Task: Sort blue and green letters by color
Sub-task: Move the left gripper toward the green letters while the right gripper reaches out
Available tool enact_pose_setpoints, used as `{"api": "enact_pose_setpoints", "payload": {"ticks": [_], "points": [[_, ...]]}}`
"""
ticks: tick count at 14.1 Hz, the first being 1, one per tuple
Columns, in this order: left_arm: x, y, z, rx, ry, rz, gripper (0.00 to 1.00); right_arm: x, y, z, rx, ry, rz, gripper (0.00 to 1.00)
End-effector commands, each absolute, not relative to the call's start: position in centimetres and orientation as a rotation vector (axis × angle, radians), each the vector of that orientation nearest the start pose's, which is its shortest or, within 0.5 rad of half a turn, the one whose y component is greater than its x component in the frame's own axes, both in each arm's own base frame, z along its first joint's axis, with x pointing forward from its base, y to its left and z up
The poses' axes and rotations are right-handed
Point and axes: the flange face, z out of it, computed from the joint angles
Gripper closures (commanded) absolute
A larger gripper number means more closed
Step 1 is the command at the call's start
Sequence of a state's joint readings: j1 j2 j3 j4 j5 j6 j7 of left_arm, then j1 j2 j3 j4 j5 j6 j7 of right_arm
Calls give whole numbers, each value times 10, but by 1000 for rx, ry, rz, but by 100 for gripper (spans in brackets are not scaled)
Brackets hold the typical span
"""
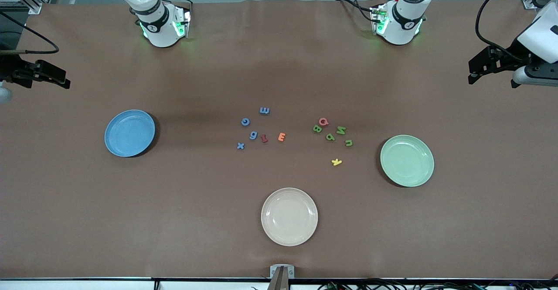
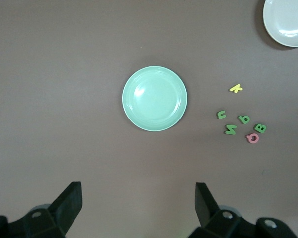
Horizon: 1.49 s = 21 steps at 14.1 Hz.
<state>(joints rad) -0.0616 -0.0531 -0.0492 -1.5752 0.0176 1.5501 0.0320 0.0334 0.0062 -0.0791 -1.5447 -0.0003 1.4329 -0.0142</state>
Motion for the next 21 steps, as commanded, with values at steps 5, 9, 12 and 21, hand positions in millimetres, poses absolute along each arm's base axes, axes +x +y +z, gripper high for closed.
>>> {"api": "enact_pose_setpoints", "payload": {"ticks": [5,9,12,21], "points": [[563,-65,621,-3111,202,46,0,538,-28,623,-3127,35,153,0],[600,-72,572,-3098,162,140,0,536,-24,629,-3127,26,108,0],[608,-101,519,-3095,141,196,0,528,-25,623,-3123,28,61,0],[576,-214,356,-3053,-395,170,5,544,-29,630,-3122,24,15,0]]}}
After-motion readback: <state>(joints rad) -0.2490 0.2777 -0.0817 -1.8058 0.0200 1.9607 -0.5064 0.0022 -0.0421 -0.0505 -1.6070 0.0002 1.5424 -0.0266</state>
